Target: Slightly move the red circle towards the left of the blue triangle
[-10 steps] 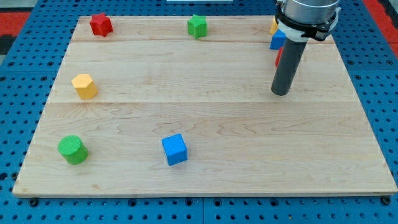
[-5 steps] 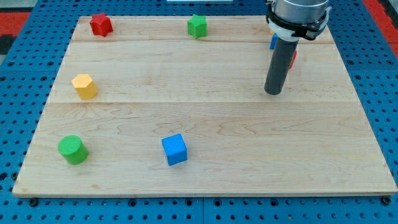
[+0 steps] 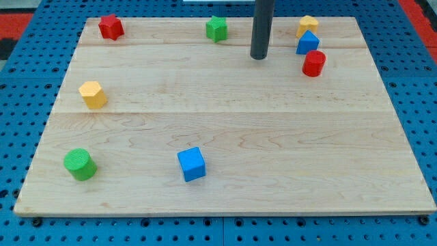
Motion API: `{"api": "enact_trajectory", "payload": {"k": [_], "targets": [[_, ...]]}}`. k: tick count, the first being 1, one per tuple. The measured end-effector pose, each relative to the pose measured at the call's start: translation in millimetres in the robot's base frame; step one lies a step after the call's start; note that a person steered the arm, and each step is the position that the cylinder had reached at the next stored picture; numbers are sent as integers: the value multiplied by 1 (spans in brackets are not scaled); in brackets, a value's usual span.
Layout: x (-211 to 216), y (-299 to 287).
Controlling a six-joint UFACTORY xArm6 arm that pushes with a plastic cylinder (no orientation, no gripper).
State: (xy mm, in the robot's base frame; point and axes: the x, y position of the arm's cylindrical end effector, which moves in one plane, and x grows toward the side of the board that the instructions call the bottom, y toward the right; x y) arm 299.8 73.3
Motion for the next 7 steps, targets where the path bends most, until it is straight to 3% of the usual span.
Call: {"api": "enact_trajectory", "payload": {"k": [3, 5, 6, 7], "targets": [[48, 1], [122, 30], [147, 72], [131, 109]]}}
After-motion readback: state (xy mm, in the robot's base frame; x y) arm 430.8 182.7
